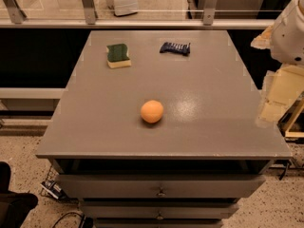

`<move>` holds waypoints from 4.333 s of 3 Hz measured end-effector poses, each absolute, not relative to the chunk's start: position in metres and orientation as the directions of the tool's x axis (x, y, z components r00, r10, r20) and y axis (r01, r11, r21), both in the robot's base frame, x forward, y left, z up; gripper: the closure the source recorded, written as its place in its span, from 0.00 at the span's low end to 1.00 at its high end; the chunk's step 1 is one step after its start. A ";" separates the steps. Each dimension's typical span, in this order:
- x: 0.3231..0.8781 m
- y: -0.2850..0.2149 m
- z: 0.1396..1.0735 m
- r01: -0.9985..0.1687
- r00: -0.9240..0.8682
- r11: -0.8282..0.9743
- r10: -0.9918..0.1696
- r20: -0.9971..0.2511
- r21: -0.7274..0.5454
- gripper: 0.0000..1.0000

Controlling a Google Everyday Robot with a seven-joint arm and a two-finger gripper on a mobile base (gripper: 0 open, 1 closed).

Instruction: Move orange near rxbar blueberry

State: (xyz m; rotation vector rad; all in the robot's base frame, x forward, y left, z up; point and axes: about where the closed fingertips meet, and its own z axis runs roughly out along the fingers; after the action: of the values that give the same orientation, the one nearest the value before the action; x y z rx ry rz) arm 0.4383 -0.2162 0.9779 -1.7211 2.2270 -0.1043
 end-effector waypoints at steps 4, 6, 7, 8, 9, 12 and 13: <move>0.466 -0.169 0.941 -0.938 -0.184 0.322 -0.776 -0.603 -0.129 0.00; 0.473 -0.118 0.920 -0.948 -0.105 0.305 -0.580 -0.807 -0.096 0.00; 0.473 -0.112 0.921 -0.948 -0.094 0.301 -0.569 -0.817 -0.100 0.00; 0.473 -0.112 0.921 -0.949 -0.094 0.300 -0.570 -0.816 -0.100 0.00; 0.478 -0.101 0.914 -0.941 -0.049 0.308 -0.531 -0.846 -0.139 0.00; 0.504 -0.058 0.880 -0.946 0.049 0.290 -0.312 -0.949 -0.144 0.00; 0.513 -0.046 0.866 -0.953 0.009 0.289 -0.267 -0.964 -0.089 0.00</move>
Offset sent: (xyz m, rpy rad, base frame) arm 0.0151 0.0238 -0.0004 0.2667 -0.0058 -0.0132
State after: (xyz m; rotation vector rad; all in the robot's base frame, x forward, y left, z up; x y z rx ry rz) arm 0.5135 -0.0459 0.8664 -1.1858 1.4892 0.8075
